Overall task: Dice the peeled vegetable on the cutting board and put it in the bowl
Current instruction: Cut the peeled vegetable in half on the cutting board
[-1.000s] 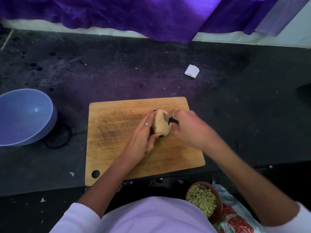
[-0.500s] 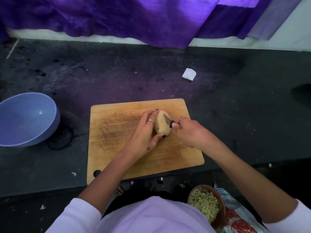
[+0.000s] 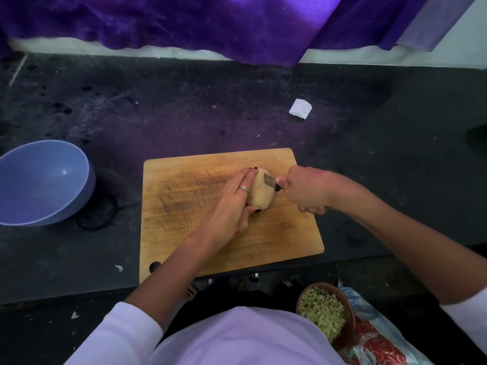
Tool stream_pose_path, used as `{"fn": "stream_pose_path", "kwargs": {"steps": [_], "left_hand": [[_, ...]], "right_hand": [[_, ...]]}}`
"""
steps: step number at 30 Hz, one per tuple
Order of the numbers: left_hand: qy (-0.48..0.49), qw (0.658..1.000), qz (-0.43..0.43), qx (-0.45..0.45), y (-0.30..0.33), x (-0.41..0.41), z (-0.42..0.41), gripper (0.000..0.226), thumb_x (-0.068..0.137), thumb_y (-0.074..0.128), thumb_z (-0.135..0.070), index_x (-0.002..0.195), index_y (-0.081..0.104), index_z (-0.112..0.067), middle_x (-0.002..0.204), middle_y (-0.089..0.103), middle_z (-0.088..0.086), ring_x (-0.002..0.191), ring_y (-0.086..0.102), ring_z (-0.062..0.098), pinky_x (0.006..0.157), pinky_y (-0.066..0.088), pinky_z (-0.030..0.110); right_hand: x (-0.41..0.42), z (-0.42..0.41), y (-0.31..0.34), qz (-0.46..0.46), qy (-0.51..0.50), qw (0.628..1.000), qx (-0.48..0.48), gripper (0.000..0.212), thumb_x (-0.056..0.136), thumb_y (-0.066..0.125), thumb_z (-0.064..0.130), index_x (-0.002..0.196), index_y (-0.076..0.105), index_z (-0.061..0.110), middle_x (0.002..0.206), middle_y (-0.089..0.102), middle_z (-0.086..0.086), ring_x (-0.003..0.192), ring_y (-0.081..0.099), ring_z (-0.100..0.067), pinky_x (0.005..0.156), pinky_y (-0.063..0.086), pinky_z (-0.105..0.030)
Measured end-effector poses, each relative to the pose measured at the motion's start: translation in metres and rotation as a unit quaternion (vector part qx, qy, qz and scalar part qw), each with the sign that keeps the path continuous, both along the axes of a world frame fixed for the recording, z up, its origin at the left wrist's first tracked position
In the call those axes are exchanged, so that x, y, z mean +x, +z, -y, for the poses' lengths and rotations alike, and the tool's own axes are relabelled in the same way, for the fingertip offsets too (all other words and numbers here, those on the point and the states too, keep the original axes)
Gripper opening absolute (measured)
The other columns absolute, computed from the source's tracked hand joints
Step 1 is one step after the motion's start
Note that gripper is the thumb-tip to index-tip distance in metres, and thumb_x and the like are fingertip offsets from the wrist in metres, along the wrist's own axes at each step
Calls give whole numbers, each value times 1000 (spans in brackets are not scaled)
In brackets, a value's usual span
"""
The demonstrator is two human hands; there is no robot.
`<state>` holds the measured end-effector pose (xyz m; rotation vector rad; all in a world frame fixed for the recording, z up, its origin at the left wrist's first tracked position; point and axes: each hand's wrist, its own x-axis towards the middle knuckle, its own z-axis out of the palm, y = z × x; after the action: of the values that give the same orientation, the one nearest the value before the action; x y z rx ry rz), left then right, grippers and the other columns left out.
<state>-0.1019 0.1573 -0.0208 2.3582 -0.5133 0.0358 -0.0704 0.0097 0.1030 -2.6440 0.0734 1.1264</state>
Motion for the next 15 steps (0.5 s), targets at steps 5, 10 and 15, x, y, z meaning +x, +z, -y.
{"fn": "stream_pose_path", "kwargs": {"steps": [5,10,15], "left_hand": [[-14,1000,-3,-1,-2,5,-2,73,84,66,-8,145,26,-1,148,30,10,135,30,21,114,27,33],[-2,1000,-5,-12,-6,7,-7,73,85,67,-13,146,27,-3,147,31,6,133,33,16,112,28,28],[-13,1000,2,-5,-5,8,-6,73,86,66,-16,146,26,-4,145,31,4,131,34,16,111,27,24]], "right_hand": [[5,0,1,-24,-9,1000,7,36,104,29,29,73,43,16,57,45,-6,37,36,-12,36,30,-16],[-33,-16,-43,90,-58,994,4,31,103,29,32,93,50,11,73,42,0,61,45,-15,52,35,-27],[-41,-13,-44,115,-84,989,28,29,103,30,33,92,47,12,73,48,-4,57,45,-15,47,32,-28]]}}
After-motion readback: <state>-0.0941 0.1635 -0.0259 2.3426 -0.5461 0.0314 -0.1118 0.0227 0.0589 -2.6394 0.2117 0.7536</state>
